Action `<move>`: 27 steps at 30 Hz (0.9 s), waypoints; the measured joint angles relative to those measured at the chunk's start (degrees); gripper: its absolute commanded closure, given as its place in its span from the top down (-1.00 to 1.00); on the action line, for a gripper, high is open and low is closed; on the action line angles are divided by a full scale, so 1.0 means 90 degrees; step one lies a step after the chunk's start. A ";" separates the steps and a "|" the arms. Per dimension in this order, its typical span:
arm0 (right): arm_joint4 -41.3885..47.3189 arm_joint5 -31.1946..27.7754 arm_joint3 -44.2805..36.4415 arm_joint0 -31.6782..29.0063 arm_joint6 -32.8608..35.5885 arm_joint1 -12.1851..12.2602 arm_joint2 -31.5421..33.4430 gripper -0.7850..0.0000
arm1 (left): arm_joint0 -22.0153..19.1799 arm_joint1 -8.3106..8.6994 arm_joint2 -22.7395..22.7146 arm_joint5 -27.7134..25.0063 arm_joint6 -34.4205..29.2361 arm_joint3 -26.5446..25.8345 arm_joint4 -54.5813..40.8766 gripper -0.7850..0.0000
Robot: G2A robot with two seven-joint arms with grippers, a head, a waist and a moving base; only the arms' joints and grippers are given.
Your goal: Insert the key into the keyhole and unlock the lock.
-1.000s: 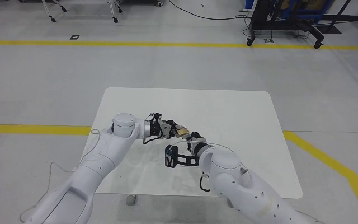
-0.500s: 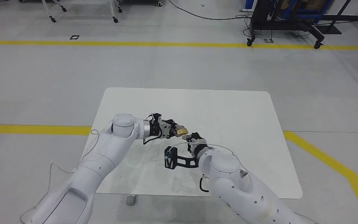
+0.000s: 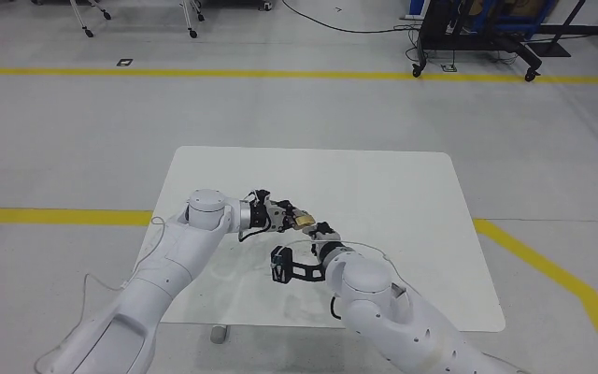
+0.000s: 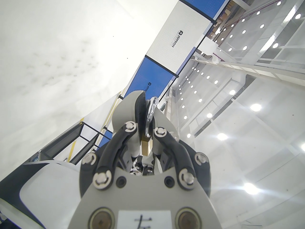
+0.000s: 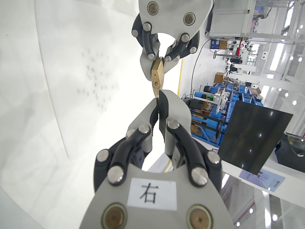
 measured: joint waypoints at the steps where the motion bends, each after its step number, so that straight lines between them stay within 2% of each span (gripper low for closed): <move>1: -0.0023 -0.0005 -0.0002 -0.0001 0.0014 -0.0009 -0.0010 -1.00 | 0.0003 -0.0001 -0.0004 0.0005 0.0000 -0.0005 0.0003 -1.00; 9: -0.0306 -0.0007 0.0085 -0.0018 0.0152 -0.0103 -0.0156 -1.00 | 0.0041 -0.0006 -0.0049 0.0053 -0.0021 -0.0073 0.0018 -1.00; 27: -0.0197 -0.0062 0.0388 0.0069 0.0097 -0.0308 -0.0059 -1.00 | 0.0153 0.0034 -0.0176 0.0097 -0.0233 -0.0265 0.0096 -1.00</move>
